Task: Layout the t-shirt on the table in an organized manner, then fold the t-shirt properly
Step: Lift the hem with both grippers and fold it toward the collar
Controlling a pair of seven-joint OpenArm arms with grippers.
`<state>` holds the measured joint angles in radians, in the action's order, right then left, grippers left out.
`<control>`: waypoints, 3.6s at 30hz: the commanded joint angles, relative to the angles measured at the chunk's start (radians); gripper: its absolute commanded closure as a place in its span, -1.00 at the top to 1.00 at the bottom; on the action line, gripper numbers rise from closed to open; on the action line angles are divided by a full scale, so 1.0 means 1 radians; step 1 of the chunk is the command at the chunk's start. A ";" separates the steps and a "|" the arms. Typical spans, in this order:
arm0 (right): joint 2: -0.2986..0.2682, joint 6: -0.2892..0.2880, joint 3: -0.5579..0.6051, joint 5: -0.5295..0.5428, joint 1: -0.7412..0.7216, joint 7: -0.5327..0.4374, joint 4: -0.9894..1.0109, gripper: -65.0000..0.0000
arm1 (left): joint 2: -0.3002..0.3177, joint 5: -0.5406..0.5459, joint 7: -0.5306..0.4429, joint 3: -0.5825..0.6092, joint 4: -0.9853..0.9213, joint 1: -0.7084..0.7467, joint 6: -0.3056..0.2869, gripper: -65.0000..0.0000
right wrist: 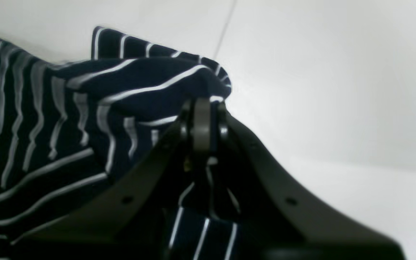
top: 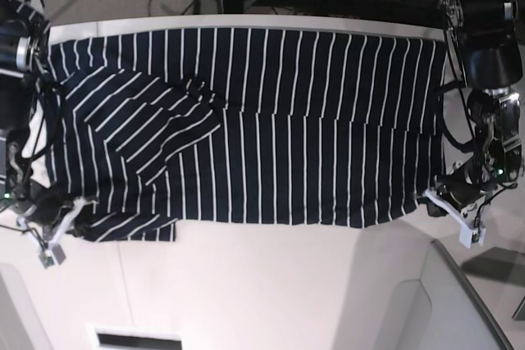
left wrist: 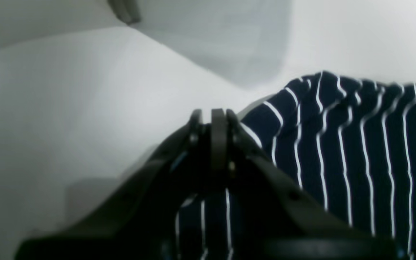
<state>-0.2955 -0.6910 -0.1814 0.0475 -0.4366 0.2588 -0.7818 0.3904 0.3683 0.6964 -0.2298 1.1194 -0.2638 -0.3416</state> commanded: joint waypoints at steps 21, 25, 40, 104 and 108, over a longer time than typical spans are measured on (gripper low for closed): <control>-0.006 -0.007 -0.014 0.018 0.226 0.195 -0.321 -1.00 | 0.023 0.010 0.093 -0.092 0.282 0.288 -0.009 -1.00; -0.009 -0.007 -0.014 0.018 0.247 0.233 -0.359 -1.00 | 0.049 0.004 0.093 -0.108 0.282 0.294 -0.009 -1.00; -0.032 0.083 -0.014 0.016 0.269 0.287 -0.351 -1.00 | 0.060 -0.002 0.061 -0.107 0.225 0.288 -0.009 -1.00; 0.049 0.139 0.032 0.018 -0.110 0.244 0.121 -1.00 | 0.054 -0.004 0.055 -0.033 0.178 0.278 -0.007 -1.00; 0.049 0.138 0.030 0.018 -0.052 0.346 -0.035 -1.00 | 0.055 -0.021 0.055 -0.033 0.179 0.278 -0.007 -1.00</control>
<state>-0.2329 -0.5488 -0.1467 0.0532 -0.4561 0.6254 -0.7986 0.4244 0.3431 0.7670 -0.2581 1.2823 0.0280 -0.3454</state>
